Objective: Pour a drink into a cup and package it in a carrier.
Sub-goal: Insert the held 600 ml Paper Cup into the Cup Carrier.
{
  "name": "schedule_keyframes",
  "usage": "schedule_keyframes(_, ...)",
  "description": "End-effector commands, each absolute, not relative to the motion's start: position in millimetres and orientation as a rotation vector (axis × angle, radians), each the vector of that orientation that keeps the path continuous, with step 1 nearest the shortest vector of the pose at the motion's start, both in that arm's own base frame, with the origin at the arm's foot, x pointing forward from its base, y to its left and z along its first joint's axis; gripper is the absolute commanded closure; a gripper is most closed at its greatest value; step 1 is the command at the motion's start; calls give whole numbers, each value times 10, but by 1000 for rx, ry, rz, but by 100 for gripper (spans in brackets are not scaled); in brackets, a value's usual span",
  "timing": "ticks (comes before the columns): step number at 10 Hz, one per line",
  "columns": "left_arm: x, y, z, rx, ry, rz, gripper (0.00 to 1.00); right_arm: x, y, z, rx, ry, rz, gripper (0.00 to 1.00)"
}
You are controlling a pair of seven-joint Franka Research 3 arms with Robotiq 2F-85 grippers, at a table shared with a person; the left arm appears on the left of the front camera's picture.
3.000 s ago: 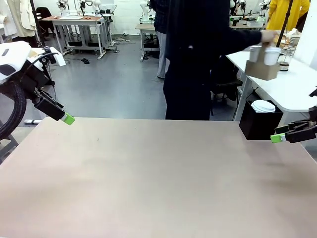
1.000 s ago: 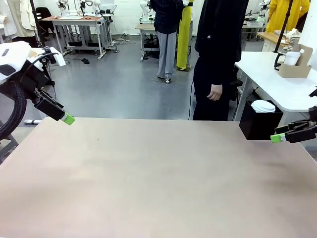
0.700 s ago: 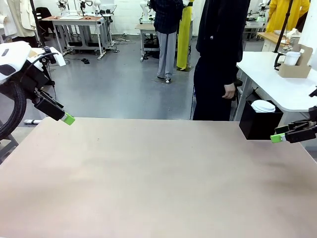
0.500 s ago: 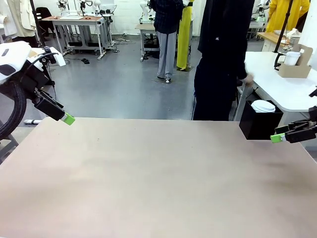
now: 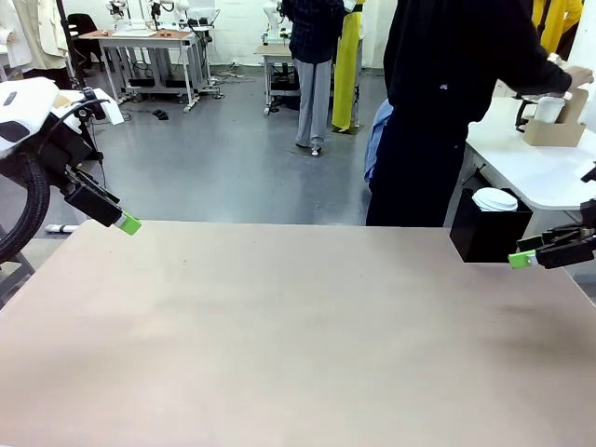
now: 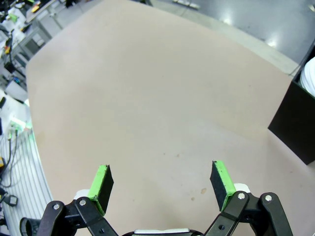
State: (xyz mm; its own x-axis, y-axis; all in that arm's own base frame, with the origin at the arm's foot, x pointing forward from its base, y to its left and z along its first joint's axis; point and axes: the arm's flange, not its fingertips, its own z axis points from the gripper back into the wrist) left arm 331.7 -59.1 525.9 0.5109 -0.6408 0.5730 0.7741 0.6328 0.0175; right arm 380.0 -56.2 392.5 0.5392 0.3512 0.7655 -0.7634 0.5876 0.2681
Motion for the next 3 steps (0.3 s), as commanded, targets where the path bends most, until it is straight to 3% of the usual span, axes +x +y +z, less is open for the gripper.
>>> schedule_keyframes(1, 3310, -598, 5263, -266, -578, -855, 0, 3798, -568, 3926, 642, -721, 719, 0)
schedule_keyframes(3, 3310, -598, 5263, -266, -578, -855, 0, 3798, -568, 3926, 642, -721, 719, 0)
